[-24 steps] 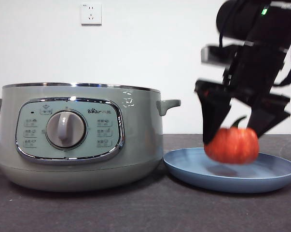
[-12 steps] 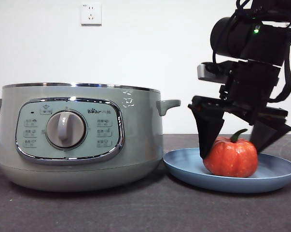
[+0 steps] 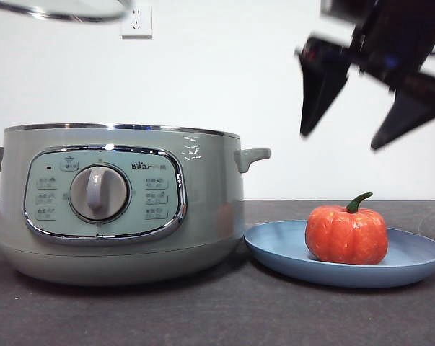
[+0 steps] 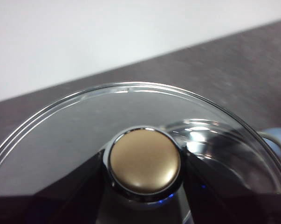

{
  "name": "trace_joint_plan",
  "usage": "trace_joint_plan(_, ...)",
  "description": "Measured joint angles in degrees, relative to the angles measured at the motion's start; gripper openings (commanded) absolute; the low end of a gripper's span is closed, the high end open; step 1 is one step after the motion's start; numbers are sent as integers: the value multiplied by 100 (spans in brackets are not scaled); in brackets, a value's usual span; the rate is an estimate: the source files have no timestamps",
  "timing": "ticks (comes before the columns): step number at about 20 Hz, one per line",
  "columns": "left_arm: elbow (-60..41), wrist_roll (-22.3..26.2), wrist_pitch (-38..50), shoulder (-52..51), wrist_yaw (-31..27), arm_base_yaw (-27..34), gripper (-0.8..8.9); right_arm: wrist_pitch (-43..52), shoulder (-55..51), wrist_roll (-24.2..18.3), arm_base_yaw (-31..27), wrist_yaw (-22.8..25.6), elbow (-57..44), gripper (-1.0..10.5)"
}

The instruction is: Take the pumpkin out from the steamer,put the pumpkin in the blue plate,close the lid

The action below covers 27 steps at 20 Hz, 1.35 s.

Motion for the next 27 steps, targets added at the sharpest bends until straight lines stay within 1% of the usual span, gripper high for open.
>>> trace_joint_plan(4,0,-26,391,859,835,0,-9,-4,-772,0,-2,2,0,536)
trace_joint_plan(8,0,-52,654,1657,1163,-7,-9,-33,-1222,0,-2,35,0,536)
trace_joint_plan(9,0,-55,691,1838,1220,-7,-8,-52,-1294,0,-2,114,0,536)
trace_joint_plan(11,0,-55,730,2144,1261,-7,-9,-138,-1399,0,-2,402,0,536)
trace_joint_plan(13,0,-55,750,2380,1259,-37,-9,-190,-1447,0,-2,588,0,536)
trace_joint_plan(17,0,-57,876,2667,1386,-173,-9,-221,-1445,-2,-17,603,0,536)
trace_joint_plan(24,26,-72,903,2881,1357,-271,-8,-201,-1445,-2,-39,603,0,536)
trace_joint_plan(26,52,-72,833,2885,1353,-271,3,-199,-1445,-2,-39,603,0,536)
trace_joint_plan(27,52,-72,822,2885,1353,-271,56,-197,-1445,-2,-39,603,0,536)
